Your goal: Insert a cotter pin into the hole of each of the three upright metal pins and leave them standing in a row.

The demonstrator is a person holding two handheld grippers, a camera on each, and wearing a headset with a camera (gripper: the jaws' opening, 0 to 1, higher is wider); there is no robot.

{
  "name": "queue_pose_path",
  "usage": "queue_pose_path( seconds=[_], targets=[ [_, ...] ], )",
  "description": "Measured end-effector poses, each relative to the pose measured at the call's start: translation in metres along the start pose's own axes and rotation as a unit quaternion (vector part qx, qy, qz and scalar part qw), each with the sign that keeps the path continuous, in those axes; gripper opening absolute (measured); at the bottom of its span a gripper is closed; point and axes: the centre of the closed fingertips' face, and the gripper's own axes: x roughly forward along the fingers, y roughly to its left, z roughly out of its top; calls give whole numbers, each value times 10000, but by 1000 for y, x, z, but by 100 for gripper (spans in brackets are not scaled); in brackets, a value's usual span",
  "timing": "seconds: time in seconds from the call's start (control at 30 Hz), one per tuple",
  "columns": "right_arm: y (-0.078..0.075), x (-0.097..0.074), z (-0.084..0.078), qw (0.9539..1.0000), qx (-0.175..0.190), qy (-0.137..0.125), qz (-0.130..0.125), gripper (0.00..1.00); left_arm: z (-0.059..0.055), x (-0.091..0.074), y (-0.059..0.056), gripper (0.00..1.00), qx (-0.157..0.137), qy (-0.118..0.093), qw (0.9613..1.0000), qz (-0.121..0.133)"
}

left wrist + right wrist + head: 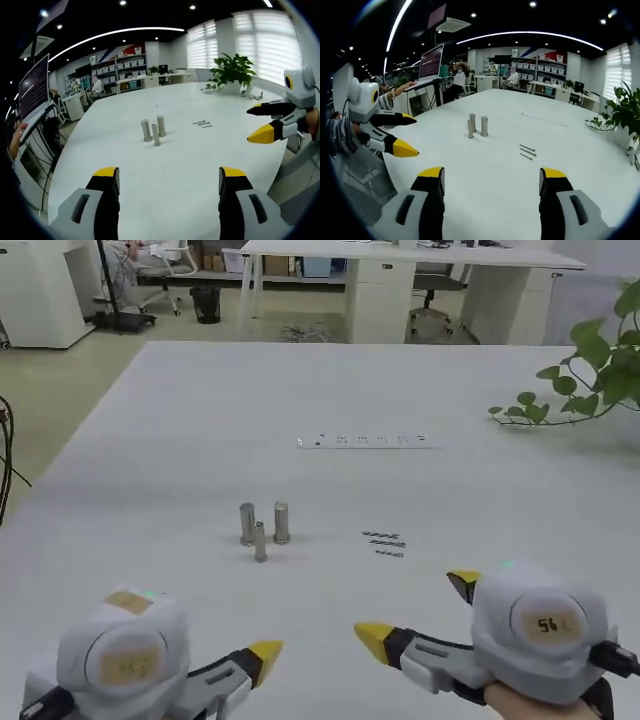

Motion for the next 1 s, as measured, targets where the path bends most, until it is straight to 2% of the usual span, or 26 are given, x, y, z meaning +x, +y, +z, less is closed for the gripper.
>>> queue_pose_path(
  seconds=[0.17, 0.47, 0.6, 0.7, 1.0],
  targets=[
    [-1, -1, 1, 9999, 55, 37, 78, 78, 4, -6, 5, 82, -151, -39, 9999, 72],
    [-6, -2, 7, 9995, 276, 4, 129, 80, 13, -13, 8, 85, -137, -178, 9997, 110],
    [-13, -6, 10, 9993, 370, 10, 100, 79, 13, -15, 8, 84, -60, -133, 9998, 100],
    [-15, -9, 12, 9995, 300, -11, 106, 78, 11, -15, 9, 81, -51, -89, 9999, 108],
    [-19, -14, 3, 9992, 364, 64, 136, 76, 13, -13, 5, 77, 44, -78, 9999, 51]
  ],
)
